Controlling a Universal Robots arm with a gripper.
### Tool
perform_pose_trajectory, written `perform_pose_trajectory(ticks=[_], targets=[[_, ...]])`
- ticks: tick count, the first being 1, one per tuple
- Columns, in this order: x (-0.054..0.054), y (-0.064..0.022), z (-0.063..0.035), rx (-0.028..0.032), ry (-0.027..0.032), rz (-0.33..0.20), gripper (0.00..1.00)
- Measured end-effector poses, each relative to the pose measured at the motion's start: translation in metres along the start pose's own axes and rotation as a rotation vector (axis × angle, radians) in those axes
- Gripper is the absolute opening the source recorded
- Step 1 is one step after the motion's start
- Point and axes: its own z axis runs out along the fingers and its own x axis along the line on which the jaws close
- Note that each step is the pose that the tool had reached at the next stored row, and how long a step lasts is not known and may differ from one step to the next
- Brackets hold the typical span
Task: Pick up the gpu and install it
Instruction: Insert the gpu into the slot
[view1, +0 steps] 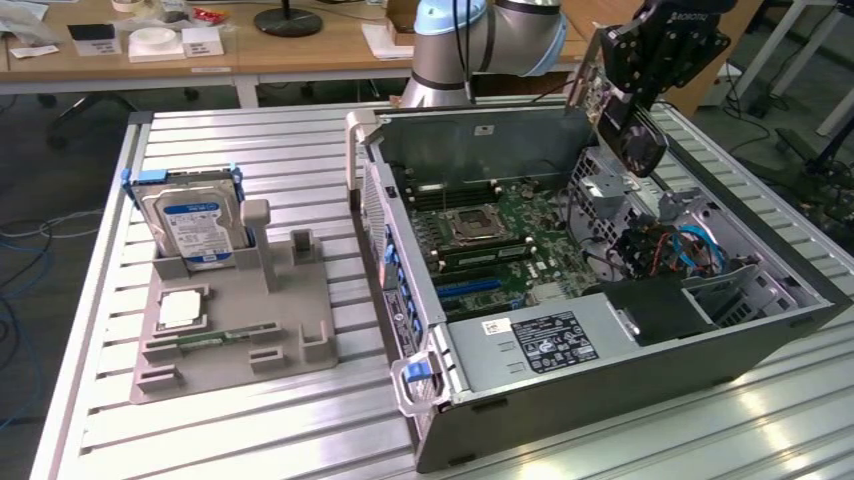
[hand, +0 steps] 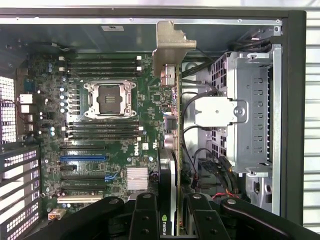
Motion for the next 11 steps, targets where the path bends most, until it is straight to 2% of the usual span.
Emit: perform_pose_trajectory(ticks=[6, 11], targets=[[0.0, 0.0, 0.0, 0.0031, -0.0001, 0.0, 0.27], [0.0, 0.0002, 0.0, 0.0086, -0.0003, 0.0, 0.27]])
